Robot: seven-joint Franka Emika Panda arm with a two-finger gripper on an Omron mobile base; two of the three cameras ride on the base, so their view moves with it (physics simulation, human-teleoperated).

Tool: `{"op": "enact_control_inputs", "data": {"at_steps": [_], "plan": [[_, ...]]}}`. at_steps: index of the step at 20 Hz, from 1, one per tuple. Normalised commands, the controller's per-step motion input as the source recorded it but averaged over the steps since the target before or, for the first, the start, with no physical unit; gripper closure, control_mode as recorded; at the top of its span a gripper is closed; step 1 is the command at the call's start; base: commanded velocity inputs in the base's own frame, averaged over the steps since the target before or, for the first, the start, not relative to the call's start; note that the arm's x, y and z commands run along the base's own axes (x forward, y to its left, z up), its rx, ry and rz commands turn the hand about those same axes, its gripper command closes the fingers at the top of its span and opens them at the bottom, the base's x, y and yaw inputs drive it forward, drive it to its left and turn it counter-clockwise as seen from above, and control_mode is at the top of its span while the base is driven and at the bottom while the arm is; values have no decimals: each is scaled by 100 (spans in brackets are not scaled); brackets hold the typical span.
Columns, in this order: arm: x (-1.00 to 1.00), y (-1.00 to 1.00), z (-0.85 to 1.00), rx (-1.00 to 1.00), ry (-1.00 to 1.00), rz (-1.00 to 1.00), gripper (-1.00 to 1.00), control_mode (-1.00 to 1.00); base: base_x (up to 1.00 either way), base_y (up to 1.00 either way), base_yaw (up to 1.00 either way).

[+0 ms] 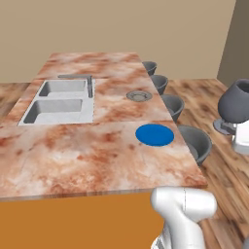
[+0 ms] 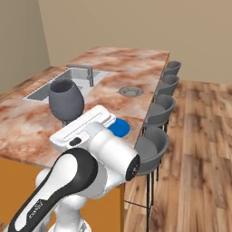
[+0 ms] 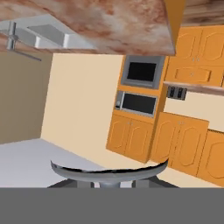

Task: Retrieve the wine glasses from the counter and place one next to each plate.

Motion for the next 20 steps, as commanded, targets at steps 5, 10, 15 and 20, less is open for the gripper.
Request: {"op": "enact_control_inputs", "data": {"at_steps": [5,10,15,20], "plan": [[24,-34,-31,0,9,7,100,-100,0,0,0],[23,-11,-32,0,5,8,100,-100,0,0,0],[15,0,-26,-1,0,8,100,-100,0,0,0],[18,0,-21,-7,0,6,100,-100,0,0,0]]}}
